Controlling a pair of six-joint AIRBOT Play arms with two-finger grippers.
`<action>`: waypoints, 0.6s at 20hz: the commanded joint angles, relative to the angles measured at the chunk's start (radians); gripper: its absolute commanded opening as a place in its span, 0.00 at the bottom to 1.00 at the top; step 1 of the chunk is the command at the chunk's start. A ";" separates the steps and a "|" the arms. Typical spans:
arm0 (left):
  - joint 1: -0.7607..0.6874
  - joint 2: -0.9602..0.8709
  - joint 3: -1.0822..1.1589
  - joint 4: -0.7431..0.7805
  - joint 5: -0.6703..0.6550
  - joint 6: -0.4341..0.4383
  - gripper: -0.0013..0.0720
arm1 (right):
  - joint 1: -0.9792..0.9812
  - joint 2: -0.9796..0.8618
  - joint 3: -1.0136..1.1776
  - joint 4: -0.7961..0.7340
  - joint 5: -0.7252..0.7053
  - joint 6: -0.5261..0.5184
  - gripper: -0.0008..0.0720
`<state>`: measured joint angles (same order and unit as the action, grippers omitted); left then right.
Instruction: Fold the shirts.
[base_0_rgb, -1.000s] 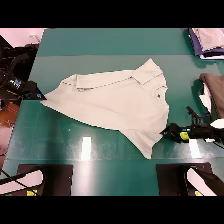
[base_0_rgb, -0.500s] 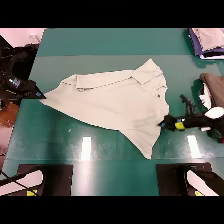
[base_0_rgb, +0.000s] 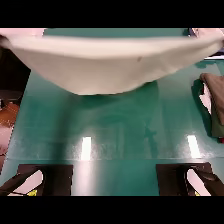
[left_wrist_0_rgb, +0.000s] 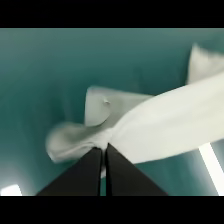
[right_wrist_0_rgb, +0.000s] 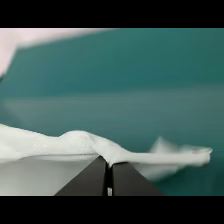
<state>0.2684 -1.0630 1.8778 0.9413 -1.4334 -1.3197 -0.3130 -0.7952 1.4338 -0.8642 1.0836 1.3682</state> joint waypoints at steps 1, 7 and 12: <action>0.000 0.069 0.232 -0.007 0.027 -0.045 0.06 | -0.087 0.008 0.312 -0.003 0.047 -0.002 0.03; 0.000 0.239 0.266 -0.103 0.161 -0.040 0.06 | -0.258 0.003 0.627 -0.004 0.112 -0.004 0.03; 0.000 0.248 0.191 -0.074 0.149 -0.031 0.06 | -0.337 -0.089 0.759 0.000 0.240 0.011 0.03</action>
<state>0.2687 -0.8295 2.1120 0.8551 -1.2999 -1.3556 -0.6071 -0.8394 2.1216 -0.8635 1.2549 1.3666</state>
